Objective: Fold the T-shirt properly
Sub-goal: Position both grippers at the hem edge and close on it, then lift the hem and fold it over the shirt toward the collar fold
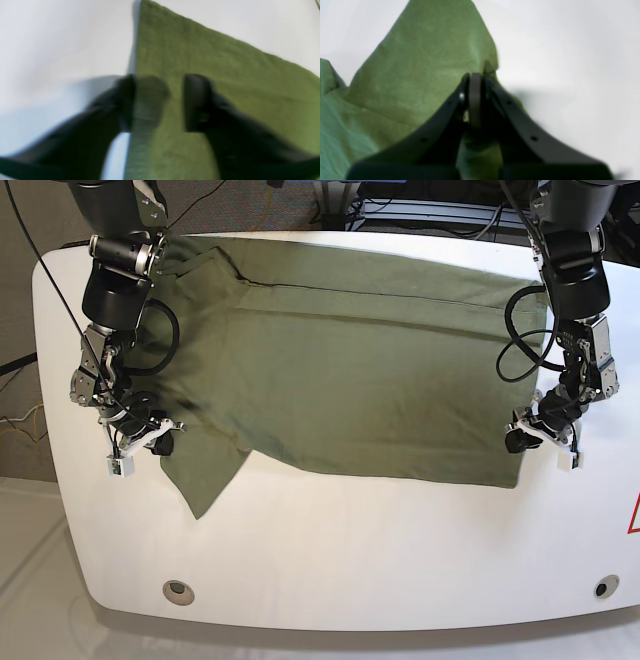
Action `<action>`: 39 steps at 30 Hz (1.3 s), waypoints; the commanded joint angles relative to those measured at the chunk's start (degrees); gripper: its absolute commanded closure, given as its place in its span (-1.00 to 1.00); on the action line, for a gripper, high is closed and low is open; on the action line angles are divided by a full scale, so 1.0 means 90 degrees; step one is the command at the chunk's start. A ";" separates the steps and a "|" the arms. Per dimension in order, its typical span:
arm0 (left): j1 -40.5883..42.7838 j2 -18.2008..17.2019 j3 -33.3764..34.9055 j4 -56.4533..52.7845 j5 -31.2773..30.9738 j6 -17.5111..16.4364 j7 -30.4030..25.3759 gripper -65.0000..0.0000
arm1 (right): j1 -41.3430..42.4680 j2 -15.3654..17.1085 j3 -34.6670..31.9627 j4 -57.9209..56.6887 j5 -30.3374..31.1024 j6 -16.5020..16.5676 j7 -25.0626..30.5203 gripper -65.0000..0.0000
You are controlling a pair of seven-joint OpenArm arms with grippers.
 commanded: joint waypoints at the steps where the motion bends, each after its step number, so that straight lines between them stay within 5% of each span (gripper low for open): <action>1: -0.0091 -0.0068 -0.0001 0.0068 -0.0036 -0.0018 -0.0023 0.67 | 0.0136 0.0069 -0.0004 0.0111 -0.0008 0.0014 -0.0013 1.00; 5: -0.0081 -0.0068 0.0000 0.0049 -0.0035 -0.0008 -0.0033 0.88 | 0.0136 0.0069 -0.0006 0.0114 -0.0018 0.0003 0.0004 1.00; 13: -0.0099 -0.0072 0.0019 0.0078 -0.0063 -0.0026 0.0079 0.77 | 0.0118 0.0057 0.0004 0.0128 -0.0050 0.0019 0.0004 1.00; 19: -0.0099 -0.0072 0.0020 0.0100 -0.0043 -0.0043 -0.0030 1.00 | 0.0118 0.0041 0.0006 0.0116 -0.0044 0.0015 0.0007 1.00; 28: -0.0103 -0.0088 0.0009 0.0072 -0.0033 -0.0004 -0.0142 1.00 | 0.0093 0.0044 0.0008 0.0132 -0.0053 0.0025 -0.0006 1.00; 35: -0.0093 -0.0099 0.0031 0.0071 0.0000 0.0160 -0.0196 0.11 | 0.0048 0.0023 0.0018 0.0138 -0.0064 0.0055 -0.0078 1.00; 37: -0.0090 -0.0093 0.0033 0.0063 -0.0005 0.0158 -0.0204 -0.04 | 0.0027 0.0027 0.0014 0.0156 -0.0049 0.0076 -0.0086 1.00; 39: -0.0111 -0.0096 0.0021 0.0055 0.0000 0.0151 -0.0185 0.02 | 0.0025 0.0019 0.0009 0.0194 -0.0050 0.0092 -0.0100 1.00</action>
